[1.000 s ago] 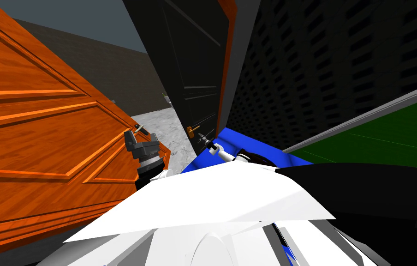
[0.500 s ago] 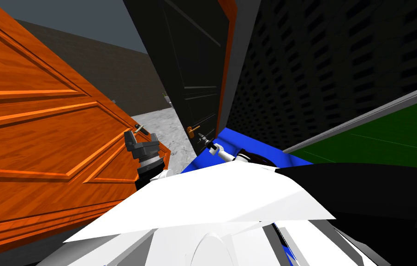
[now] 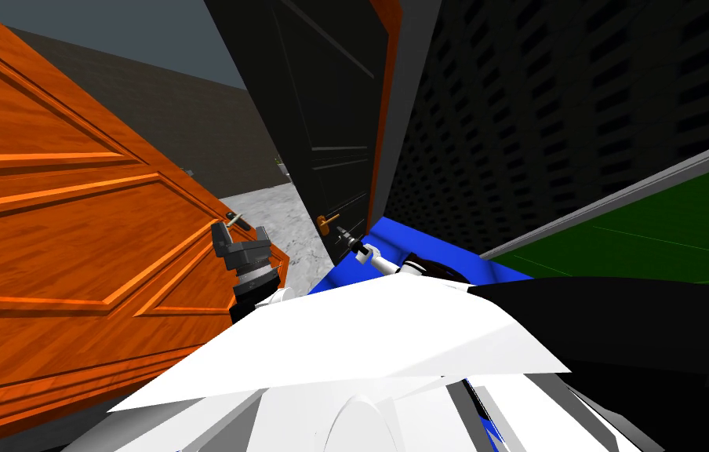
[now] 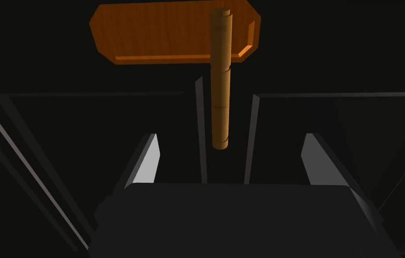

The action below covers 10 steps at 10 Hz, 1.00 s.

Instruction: Push the door open

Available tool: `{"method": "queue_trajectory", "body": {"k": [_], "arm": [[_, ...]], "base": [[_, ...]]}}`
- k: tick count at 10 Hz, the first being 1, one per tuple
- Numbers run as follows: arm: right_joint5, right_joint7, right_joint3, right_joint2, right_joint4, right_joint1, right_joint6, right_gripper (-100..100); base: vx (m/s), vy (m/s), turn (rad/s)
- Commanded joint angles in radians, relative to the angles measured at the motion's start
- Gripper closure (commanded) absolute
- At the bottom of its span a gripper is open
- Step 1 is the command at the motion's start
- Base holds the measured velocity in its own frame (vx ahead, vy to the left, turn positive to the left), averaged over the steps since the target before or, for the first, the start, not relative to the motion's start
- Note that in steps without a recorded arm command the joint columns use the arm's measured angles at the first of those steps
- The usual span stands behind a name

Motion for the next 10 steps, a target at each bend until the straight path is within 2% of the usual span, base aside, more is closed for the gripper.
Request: {"method": "queue_trajectory", "body": {"k": [1, 10], "arm": [[0.0, -0.001, 0.0, 0.0, 0.001, -0.001, 0.0, -100], [0.0, -0.003, 0.004, -0.001, 0.0, -0.001, 0.0, -100]], "base": [[0.0, 0.0, 0.0], [0.001, 0.0, -0.004]]}}
